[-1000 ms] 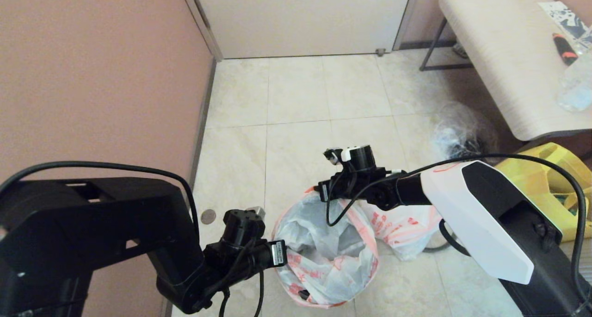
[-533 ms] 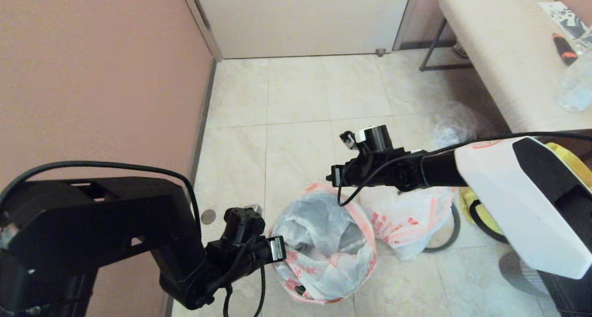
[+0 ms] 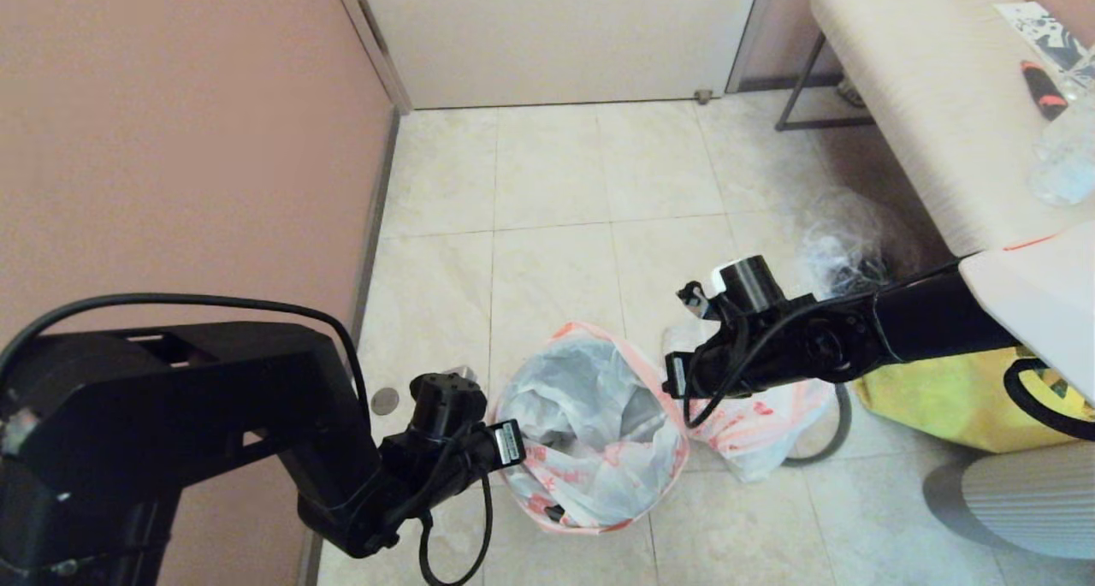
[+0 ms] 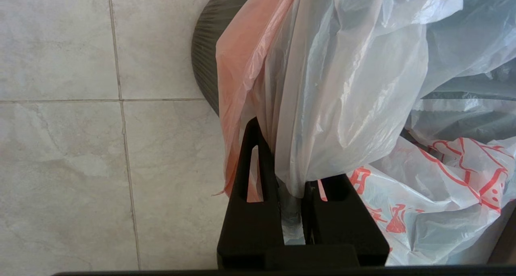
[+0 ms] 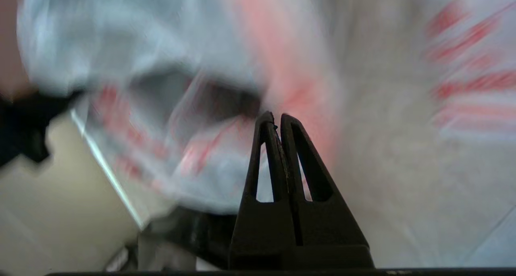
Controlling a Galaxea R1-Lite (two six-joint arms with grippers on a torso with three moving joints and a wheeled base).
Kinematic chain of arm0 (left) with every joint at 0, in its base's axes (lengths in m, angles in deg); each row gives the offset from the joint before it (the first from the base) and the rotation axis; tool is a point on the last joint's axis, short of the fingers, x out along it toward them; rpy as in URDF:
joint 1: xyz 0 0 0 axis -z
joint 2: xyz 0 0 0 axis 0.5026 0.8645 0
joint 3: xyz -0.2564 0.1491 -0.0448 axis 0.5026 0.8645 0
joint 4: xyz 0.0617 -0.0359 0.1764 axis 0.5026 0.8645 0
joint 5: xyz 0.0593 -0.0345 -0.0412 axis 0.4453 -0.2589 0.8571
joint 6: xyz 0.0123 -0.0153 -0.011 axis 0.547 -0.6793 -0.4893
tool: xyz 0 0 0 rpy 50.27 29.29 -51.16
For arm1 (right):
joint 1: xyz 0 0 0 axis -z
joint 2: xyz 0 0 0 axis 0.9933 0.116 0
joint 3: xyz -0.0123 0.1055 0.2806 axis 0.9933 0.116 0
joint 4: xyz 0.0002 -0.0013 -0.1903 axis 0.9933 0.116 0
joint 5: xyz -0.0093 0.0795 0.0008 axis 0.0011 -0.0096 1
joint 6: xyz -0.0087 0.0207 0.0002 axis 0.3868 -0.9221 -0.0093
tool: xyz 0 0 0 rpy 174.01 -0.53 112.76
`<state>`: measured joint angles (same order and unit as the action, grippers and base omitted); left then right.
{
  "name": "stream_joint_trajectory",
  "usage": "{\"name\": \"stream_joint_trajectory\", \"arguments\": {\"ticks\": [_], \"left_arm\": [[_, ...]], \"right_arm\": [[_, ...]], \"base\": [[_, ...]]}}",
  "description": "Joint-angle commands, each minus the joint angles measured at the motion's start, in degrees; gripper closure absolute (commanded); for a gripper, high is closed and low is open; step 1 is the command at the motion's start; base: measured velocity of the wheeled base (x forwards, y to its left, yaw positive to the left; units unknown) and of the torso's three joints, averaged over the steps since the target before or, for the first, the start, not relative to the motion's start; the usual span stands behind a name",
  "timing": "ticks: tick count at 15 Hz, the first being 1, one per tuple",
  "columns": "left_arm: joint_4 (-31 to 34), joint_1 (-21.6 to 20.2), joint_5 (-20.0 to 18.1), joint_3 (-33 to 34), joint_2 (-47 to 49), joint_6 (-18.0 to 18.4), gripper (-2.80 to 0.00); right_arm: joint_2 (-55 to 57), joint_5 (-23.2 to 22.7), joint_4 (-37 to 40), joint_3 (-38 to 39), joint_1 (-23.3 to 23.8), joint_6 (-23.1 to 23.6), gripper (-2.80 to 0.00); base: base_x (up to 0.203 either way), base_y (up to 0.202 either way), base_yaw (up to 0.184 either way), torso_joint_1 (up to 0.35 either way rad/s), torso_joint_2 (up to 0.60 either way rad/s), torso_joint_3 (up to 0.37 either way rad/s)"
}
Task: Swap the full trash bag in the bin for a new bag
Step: Put the new garbage bag on the trash can
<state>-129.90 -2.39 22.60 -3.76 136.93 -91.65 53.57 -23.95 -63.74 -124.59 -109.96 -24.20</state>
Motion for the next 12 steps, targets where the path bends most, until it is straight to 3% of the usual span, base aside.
{"name": "stream_joint_trajectory", "arguments": {"ticks": [1,7,12], "left_arm": [[-0.3,-0.1,0.0,0.0,0.0,-0.2,0.00],[-0.3,0.1,0.0,0.1,0.1,-0.1,0.00],[-0.3,0.1,0.0,0.1,0.1,-0.1,0.00]], "right_arm": [[-1.3,0.9,0.0,2.3,-1.5,-0.1,0.00],[3.2,2.9,-3.0,3.7,-2.9,-2.0,0.00],[4.9,5.5,-9.9,4.1,-0.7,-2.2,0.00]], "base": [[0.000,0.000,0.000,0.000,0.00,0.000],[0.000,0.000,0.000,0.000,0.00,0.000],[0.000,0.000,0.000,0.000,0.00,0.000]]}}
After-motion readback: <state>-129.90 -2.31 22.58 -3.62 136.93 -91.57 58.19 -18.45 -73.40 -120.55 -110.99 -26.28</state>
